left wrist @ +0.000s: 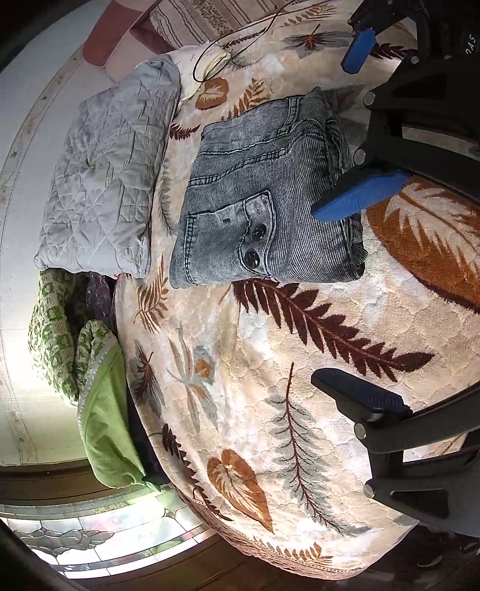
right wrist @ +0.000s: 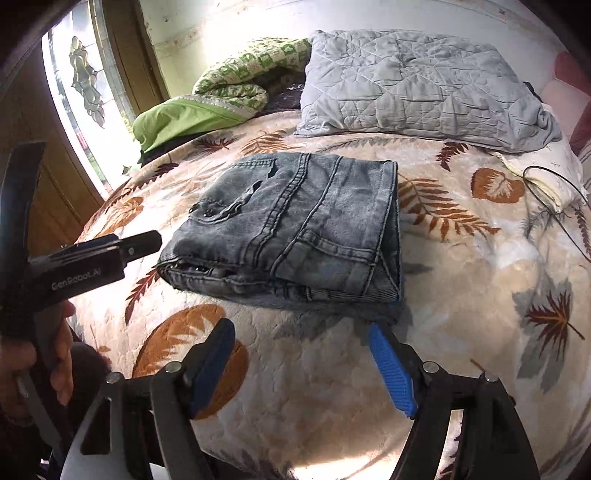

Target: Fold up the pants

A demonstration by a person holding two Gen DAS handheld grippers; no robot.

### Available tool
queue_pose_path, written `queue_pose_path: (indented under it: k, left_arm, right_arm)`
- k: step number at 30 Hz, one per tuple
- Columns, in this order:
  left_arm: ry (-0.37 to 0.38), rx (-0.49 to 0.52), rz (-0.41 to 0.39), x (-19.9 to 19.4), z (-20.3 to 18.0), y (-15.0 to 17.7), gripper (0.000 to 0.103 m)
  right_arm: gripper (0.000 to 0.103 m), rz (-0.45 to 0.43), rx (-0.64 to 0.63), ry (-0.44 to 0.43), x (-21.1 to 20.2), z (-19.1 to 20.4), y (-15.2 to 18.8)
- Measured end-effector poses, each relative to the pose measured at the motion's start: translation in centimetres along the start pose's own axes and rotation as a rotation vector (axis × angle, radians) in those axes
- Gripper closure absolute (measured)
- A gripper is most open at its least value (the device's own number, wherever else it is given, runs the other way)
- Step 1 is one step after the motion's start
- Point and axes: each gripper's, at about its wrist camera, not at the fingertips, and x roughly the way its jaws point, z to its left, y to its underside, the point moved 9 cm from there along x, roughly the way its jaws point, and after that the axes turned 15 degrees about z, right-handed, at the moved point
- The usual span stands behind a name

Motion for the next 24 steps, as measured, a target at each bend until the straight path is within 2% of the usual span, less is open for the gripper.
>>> queue_pose_path:
  k: [6,24]
  left_arm:
    - [-0.013,0.002,0.003,-0.4,-0.1,0.3,0.021]
    - [-0.014,0.034,0.011,-1.0,-2.0,2.2,0.020]
  right_arm:
    - [0.025,0.008,0.010,-0.006,0.1,0.3,0.7]
    - [0.025,-0.053,0.099,0.063,-2.0,-2.2,-0.8]
